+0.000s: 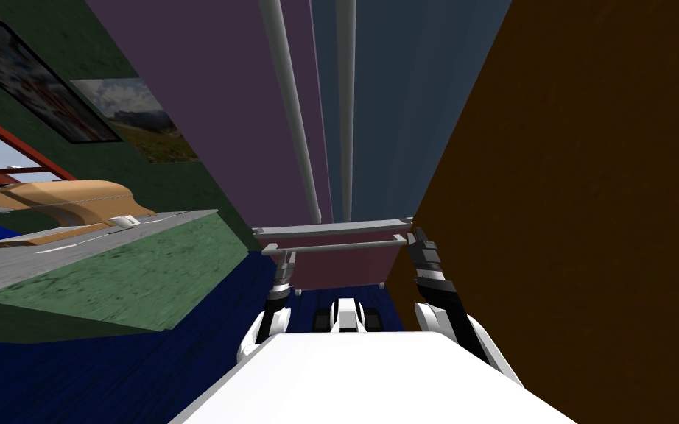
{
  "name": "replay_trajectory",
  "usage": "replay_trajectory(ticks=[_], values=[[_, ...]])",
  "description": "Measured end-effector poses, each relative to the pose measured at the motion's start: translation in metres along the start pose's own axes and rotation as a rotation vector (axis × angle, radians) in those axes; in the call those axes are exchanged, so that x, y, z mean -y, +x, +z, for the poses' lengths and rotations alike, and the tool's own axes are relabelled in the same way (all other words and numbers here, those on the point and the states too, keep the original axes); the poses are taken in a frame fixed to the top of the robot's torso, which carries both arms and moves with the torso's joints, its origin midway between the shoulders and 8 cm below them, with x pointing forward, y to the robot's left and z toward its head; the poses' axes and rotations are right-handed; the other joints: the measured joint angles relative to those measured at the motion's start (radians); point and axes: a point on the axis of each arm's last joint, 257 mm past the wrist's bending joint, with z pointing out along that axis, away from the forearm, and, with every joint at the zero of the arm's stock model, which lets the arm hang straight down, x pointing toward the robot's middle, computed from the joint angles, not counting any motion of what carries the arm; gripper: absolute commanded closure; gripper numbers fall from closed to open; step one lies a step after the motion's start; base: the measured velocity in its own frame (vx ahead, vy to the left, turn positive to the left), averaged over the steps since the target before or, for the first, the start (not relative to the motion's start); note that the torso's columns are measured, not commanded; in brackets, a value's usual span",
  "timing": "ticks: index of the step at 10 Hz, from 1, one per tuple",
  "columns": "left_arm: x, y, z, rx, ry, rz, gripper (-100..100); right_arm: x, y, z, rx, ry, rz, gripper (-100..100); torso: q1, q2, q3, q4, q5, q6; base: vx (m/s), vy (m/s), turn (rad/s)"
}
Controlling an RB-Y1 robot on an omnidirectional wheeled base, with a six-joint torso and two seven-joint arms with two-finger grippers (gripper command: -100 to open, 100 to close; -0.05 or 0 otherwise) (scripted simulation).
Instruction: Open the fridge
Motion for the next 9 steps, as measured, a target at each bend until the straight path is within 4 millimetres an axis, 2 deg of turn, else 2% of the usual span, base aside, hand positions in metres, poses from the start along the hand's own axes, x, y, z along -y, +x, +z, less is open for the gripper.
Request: replay_trajectory(ticks=[4,9], values=[[-0.016,0.003,-0.013,0.001,-0.011,-0.003,-100,0.0,0.0,0.0,0.0,0.0,0.0,0,0.001,-0.006,-0.003,-0.003,0.002,0.003,0.043,-0.036,0.022],[-0.041,0.016,-0.036,-0.002,-0.05,-0.023,-100,0.0,0.0,0.0,0.0,0.0,0.0,0,0.0,-0.001,0.0,0.0,0.0,0.0,0.048,-0.044,0.009]])
